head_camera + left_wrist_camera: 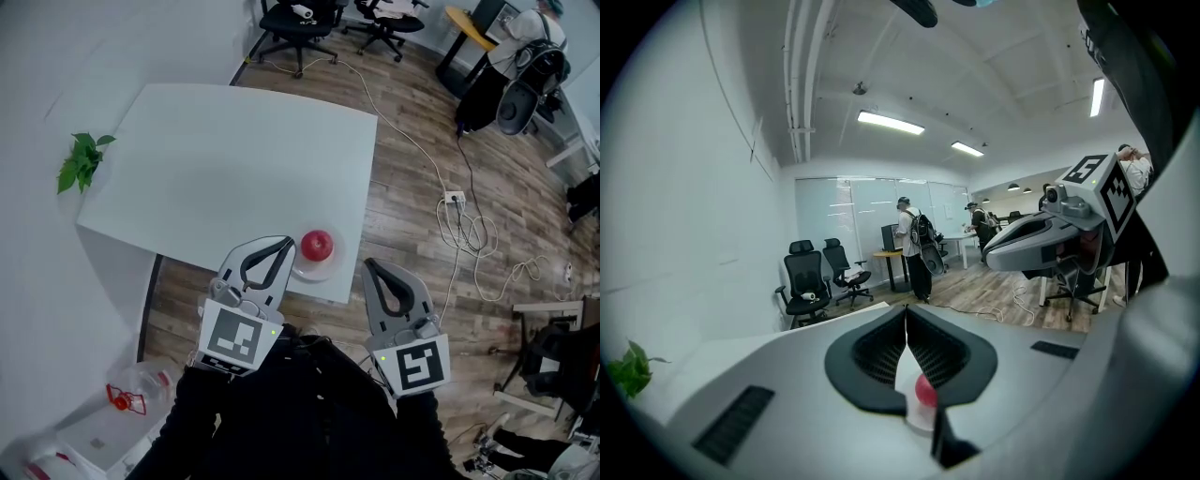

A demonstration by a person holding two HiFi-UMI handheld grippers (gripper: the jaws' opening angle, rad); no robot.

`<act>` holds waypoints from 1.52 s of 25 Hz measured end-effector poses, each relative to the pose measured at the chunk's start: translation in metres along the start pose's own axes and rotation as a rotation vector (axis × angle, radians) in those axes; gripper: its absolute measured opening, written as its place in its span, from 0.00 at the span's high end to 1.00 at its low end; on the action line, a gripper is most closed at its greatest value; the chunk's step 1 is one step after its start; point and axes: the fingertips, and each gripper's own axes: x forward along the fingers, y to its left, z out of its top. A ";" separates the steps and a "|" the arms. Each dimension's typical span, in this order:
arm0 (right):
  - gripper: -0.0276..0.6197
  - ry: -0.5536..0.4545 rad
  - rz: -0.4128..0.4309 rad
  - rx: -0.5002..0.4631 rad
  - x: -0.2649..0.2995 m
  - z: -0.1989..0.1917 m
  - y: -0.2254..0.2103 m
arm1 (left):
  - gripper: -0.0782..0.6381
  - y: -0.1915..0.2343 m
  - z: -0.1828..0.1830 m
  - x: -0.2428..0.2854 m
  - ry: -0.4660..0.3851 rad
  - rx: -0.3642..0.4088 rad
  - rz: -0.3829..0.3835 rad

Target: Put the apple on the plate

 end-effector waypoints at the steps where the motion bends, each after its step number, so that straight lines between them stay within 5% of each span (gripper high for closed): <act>1: 0.90 0.000 -0.003 0.002 -0.001 0.000 -0.001 | 0.87 -0.001 0.000 0.001 -0.001 0.009 -0.006; 38: 0.90 0.021 -0.015 0.003 -0.003 -0.009 -0.007 | 0.87 -0.009 -0.010 0.015 0.020 0.026 -0.033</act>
